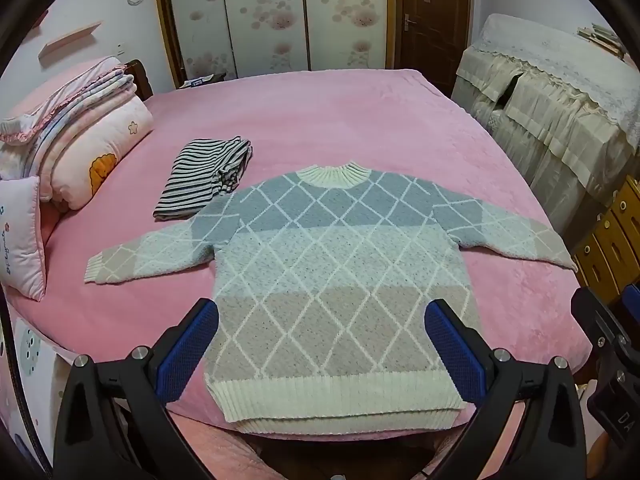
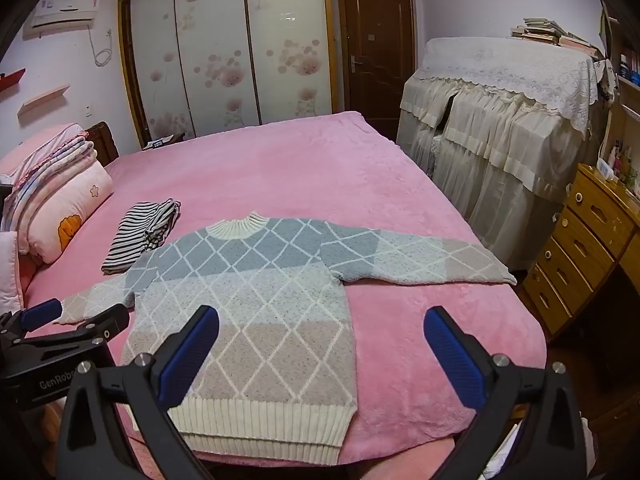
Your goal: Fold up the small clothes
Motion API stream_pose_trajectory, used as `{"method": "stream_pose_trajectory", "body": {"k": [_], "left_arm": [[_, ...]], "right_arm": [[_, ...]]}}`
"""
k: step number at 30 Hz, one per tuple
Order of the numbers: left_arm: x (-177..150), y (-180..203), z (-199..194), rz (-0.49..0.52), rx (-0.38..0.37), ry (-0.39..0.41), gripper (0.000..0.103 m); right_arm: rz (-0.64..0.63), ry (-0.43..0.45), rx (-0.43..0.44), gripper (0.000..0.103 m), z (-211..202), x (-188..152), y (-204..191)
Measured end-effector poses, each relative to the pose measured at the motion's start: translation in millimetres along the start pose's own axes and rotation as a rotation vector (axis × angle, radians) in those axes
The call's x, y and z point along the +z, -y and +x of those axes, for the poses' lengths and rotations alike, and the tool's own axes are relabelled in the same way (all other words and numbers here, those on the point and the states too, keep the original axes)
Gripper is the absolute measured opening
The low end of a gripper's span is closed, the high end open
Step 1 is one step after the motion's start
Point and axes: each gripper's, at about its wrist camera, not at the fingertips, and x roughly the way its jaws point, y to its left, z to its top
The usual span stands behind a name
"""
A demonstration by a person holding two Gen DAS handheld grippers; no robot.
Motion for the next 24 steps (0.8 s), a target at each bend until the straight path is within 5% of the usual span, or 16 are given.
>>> {"method": "stream_pose_trajectory", "body": {"k": [24], "left_arm": [[-5.2,0.4,-11.3,0.003,-0.007,0.013,0.102]], "right_arm": [[-0.004,-0.005,-0.001,0.103,-6.3,-2.6,1.8]]}}
